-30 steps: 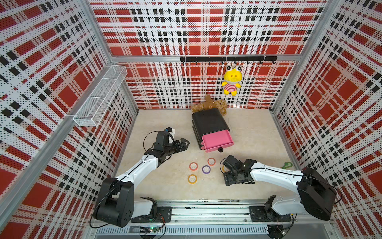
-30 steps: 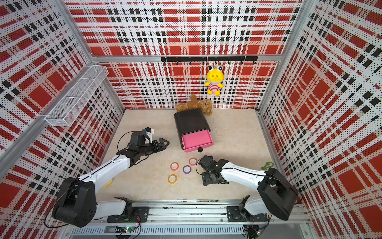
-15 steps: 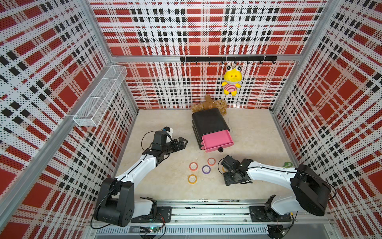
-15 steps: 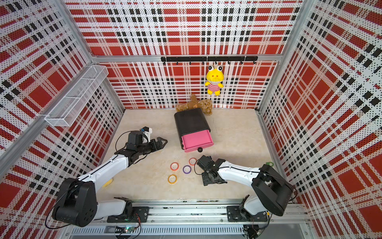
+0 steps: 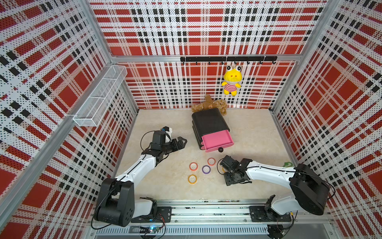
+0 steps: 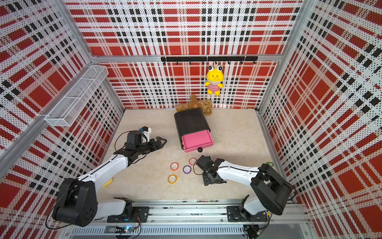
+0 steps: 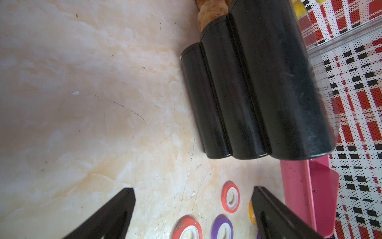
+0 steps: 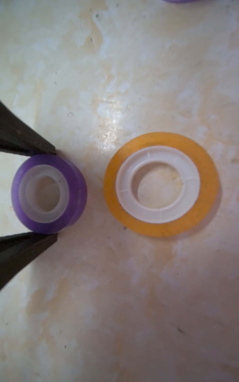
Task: Place the transparent tape into the drawer according to color
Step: Pick up the tape from the center of the board.
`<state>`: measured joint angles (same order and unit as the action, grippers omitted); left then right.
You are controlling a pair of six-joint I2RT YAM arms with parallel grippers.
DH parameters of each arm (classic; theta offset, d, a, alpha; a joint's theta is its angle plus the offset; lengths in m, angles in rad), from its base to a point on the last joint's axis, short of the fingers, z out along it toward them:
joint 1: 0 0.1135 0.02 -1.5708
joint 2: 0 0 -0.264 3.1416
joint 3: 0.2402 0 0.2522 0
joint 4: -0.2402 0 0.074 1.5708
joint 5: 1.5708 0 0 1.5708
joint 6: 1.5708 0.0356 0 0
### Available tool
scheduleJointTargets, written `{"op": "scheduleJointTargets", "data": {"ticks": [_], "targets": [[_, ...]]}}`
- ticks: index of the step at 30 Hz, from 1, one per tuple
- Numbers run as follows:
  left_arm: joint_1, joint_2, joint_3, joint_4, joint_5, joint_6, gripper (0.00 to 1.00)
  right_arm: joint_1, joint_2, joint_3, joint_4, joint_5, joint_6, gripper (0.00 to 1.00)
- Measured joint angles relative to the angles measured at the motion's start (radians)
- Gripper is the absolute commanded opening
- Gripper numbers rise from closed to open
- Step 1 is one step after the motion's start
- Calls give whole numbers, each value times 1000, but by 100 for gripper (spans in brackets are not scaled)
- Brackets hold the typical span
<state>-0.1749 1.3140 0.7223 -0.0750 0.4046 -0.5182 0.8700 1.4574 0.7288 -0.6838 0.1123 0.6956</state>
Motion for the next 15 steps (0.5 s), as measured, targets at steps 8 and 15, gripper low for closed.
{"op": "scheduleJointTargets", "data": {"ticks": [8,15], "targets": [[3,0,0,0,3,0,95,0,4,19,-31,2,-1,48],[5,0,0,0,3,-1,95,0,-24,38,-59,7,1,47]]}}
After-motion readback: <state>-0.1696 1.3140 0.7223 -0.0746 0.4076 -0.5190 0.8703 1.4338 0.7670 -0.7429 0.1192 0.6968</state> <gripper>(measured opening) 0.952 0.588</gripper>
